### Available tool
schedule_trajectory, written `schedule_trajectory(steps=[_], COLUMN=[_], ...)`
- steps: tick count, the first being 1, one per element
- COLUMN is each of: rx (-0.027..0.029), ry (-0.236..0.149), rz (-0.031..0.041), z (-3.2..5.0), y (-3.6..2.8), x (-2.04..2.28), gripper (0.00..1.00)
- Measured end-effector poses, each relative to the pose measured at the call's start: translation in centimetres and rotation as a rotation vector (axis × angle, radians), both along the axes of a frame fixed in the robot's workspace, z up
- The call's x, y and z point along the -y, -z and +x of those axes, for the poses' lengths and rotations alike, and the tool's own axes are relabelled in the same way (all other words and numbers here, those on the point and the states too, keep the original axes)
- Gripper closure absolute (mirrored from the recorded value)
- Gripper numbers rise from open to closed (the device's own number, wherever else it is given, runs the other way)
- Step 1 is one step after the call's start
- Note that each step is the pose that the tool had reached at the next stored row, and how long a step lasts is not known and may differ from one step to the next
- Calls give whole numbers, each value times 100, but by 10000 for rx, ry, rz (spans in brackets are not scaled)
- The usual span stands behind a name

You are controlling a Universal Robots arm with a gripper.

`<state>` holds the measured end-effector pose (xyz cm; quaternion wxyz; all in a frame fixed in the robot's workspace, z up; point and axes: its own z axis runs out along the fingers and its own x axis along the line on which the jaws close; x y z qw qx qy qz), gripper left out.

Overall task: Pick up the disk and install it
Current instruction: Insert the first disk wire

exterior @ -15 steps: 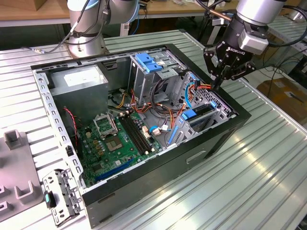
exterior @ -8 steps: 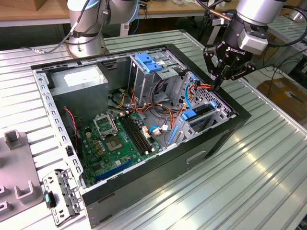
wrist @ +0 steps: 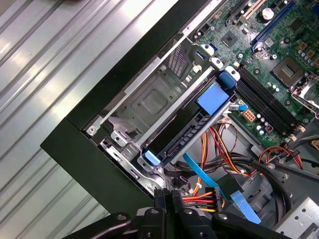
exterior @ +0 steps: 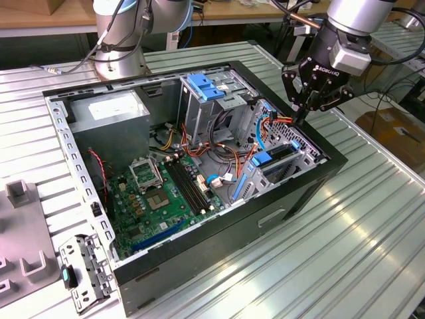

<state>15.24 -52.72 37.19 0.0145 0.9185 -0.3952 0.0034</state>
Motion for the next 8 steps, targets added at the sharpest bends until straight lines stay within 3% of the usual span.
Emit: schedule_trajectory(steps=[8], rx=[0], ry=[430], rz=[1], z=[-48], y=[1], x=[0], gripper=[84])
